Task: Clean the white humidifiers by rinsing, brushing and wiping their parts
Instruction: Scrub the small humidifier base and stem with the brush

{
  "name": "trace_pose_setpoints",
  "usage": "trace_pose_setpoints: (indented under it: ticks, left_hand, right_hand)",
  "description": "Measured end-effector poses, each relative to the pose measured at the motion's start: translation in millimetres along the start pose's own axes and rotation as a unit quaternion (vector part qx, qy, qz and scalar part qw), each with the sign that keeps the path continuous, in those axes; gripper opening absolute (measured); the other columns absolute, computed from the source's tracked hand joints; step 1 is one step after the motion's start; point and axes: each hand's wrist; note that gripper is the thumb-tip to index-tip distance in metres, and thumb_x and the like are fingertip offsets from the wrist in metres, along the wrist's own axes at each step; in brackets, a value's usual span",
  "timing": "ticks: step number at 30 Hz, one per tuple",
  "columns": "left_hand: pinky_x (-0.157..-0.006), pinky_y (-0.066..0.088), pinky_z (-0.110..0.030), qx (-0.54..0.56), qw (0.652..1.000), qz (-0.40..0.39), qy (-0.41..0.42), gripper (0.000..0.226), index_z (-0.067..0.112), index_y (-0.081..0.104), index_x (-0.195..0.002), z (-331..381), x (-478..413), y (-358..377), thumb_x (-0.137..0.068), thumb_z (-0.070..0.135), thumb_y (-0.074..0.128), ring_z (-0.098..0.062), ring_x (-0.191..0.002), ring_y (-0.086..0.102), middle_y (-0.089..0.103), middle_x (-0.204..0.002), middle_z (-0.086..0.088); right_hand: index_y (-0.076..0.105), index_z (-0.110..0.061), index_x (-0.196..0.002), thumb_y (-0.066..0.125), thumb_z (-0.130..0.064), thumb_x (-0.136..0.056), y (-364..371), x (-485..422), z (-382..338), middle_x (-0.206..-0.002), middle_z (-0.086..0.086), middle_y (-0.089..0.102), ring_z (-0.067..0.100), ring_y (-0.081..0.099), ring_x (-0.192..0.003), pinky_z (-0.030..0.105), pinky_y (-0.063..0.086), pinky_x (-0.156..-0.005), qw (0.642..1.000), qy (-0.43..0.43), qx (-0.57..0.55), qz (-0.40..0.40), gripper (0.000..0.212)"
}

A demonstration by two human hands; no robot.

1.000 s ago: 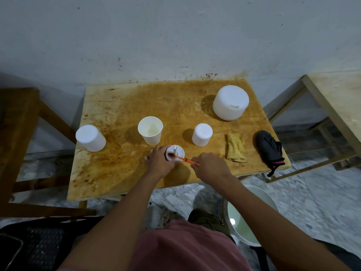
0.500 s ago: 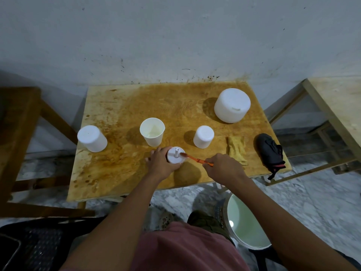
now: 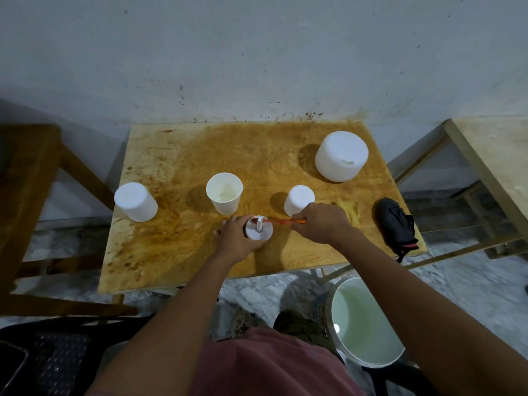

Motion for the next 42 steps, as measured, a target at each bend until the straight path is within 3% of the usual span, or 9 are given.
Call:
trace_pose_setpoints:
  ticks: [3,8,12,16,21,26,33,39,42]
  left_hand:
    - [-0.102,0.026,-0.046,0.002,1.000,-0.003,0.004,0.062,0.038,0.054,-0.131,-0.8,-0.1,-0.5,-0.075,0.046,0.079,-0.026,-0.128,0.036,0.052,-0.130,0.004]
    - [-0.102,0.025,-0.046,0.019,1.000,-0.005,0.000,0.063,0.039,0.055,-0.128,-1.5,-0.2,0.1,-0.071,0.047,0.081,-0.024,-0.128,0.035,0.052,-0.129,0.007]
    - [-0.101,0.022,-0.044,0.010,1.000,-0.014,0.000,0.062,0.041,0.054,-0.130,0.1,-0.9,-3.0,-0.073,0.044,0.080,-0.025,-0.130,0.033,0.049,-0.130,0.006]
    - [-0.103,0.021,-0.044,0.010,1.000,-0.023,-0.004,0.064,0.040,0.053,-0.132,-0.7,-1.9,-3.3,-0.074,0.040,0.081,-0.025,-0.131,0.032,0.048,-0.133,0.007]
    - [-0.100,0.023,-0.044,0.002,1.000,-0.020,0.005,0.064,0.040,0.053,-0.132,-1.5,-1.9,-3.8,-0.074,0.044,0.080,-0.027,-0.129,0.034,0.050,-0.129,0.004]
    - [-0.100,0.021,-0.044,-0.008,1.000,-0.016,0.002,0.070,0.039,0.051,-0.135,-2.2,-0.2,-2.4,-0.073,0.050,0.080,-0.025,-0.130,0.033,0.048,-0.133,0.006]
    - [-0.101,0.022,-0.044,-0.011,1.000,-0.013,0.000,0.067,0.040,0.051,-0.134,-2.0,-0.4,-2.1,-0.073,0.050,0.079,-0.026,-0.132,0.033,0.048,-0.134,0.005]
    - [-0.103,0.021,-0.044,-0.015,1.000,-0.002,0.001,0.069,0.039,0.051,-0.134,-1.3,0.9,-1.3,-0.073,0.051,0.079,-0.024,-0.132,0.032,0.047,-0.139,0.006]
    - [-0.105,0.022,-0.046,-0.020,1.000,0.007,-0.005,0.069,0.038,0.051,-0.134,-1.2,1.2,1.1,-0.073,0.053,0.078,-0.024,-0.132,0.034,0.049,-0.138,0.007]
  right_hand:
    - [0.061,-0.041,-0.127,0.044,-0.059,-0.095,0.4,-0.5,3.7,-0.115,-0.001,0.068,0.022,0.065,-0.101,0.030,0.043,-0.070,0.997,-0.011,0.067,0.025,0.041]
    - [0.061,-0.041,-0.127,0.044,-0.056,-0.097,-4.2,0.0,12.4,-0.120,-0.003,0.065,0.020,0.062,-0.105,0.030,0.046,-0.074,0.996,-0.053,0.051,-0.041,0.038]
    - [0.061,-0.041,-0.128,0.045,-0.054,-0.098,-16.0,-13.6,3.4,-0.127,-0.002,0.061,0.024,0.059,-0.113,0.034,0.046,-0.081,0.995,-0.071,0.056,-0.044,0.037]
    - [0.059,-0.043,-0.130,0.045,-0.051,-0.099,-30.4,-28.9,-0.6,-0.124,-0.006,0.061,0.018,0.058,-0.112,0.028,0.041,-0.074,0.990,-0.076,0.081,-0.085,0.035]
    - [0.060,-0.040,-0.129,0.046,-0.057,-0.096,-20.2,-31.2,9.4,-0.123,-0.002,0.064,0.020,0.061,-0.109,0.030,0.045,-0.074,0.994,-0.032,0.082,-0.068,0.040]
    - [0.064,-0.037,-0.125,0.048,-0.053,-0.097,-5.9,-1.6,26.2,-0.102,-0.006,0.063,0.016,0.060,-0.097,0.033,0.048,-0.075,0.992,-0.014,0.007,-0.126,0.036]
    - [0.063,-0.029,-0.126,0.042,-0.043,-0.102,26.3,29.8,-9.2,-0.107,0.004,0.068,0.025,0.065,-0.095,0.033,0.048,-0.069,0.999,0.020,-0.042,-0.005,0.034]
    - [0.073,-0.026,-0.112,0.050,-0.041,-0.098,52.0,47.7,-3.7,-0.066,-0.006,0.057,0.014,0.058,-0.064,0.026,0.036,-0.052,0.966,0.085,-0.242,-0.035,0.031]
    - [0.068,-0.026,-0.119,0.047,-0.041,-0.100,53.6,52.3,-13.5,-0.084,0.003,0.065,0.022,0.063,-0.079,0.029,0.045,-0.061,0.976,0.097,-0.196,-0.007,0.033]
Point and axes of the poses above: each hand's wrist, its own x-axis away from the middle knuckle, its own y-axis out of the palm, z = x × y
